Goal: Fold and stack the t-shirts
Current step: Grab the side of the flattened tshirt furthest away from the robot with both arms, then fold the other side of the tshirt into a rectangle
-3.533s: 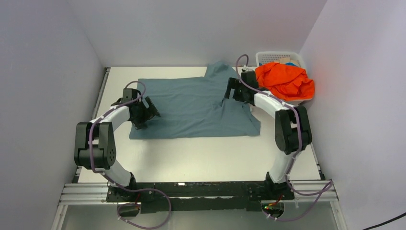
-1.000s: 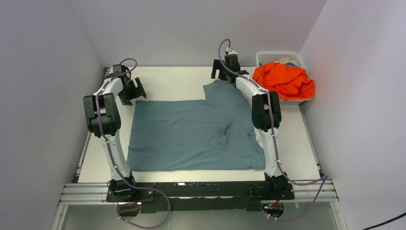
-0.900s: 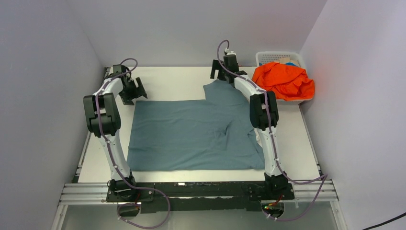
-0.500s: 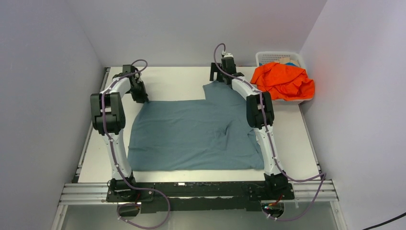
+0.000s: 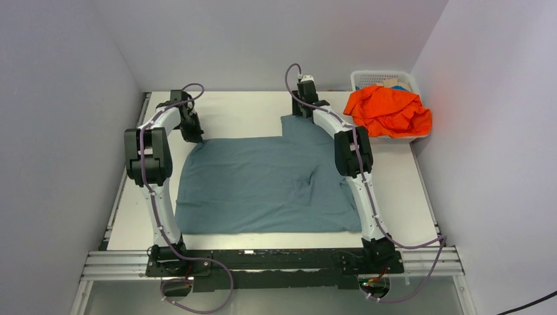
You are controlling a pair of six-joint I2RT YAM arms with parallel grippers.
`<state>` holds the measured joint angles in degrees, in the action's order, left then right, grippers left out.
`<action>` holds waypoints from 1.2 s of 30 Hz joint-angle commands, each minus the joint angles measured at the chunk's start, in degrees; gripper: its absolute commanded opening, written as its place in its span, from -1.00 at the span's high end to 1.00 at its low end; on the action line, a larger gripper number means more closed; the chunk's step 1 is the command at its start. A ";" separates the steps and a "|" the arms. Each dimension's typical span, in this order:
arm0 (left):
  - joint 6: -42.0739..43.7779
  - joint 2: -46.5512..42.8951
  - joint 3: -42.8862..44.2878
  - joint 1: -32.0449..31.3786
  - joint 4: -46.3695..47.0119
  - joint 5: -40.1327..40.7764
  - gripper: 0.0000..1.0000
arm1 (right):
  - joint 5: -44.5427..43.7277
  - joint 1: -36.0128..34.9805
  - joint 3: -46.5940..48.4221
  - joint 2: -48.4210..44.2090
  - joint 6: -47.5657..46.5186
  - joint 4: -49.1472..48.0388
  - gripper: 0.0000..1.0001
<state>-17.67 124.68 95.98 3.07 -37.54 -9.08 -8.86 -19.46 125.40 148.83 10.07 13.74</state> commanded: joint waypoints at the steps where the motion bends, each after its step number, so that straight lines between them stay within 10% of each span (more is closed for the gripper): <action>1: 1.12 -4.62 -1.60 0.27 -1.01 1.96 1.00 | 0.10 0.04 -0.81 -1.93 1.35 5.22 0.26; 7: 1.68 -9.01 -5.13 0.17 2.16 -0.25 1.00 | 4.09 -0.16 -2.44 -6.98 -1.05 2.21 0.99; 36: 1.51 -43.05 -45.94 0.00 25.20 -3.98 1.00 | -8.00 -13.04 -65.80 -64.34 0.62 -13.93 1.00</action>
<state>-15.77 86.61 53.47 3.07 -16.93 -13.08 -15.49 -31.70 63.40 91.24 7.75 1.48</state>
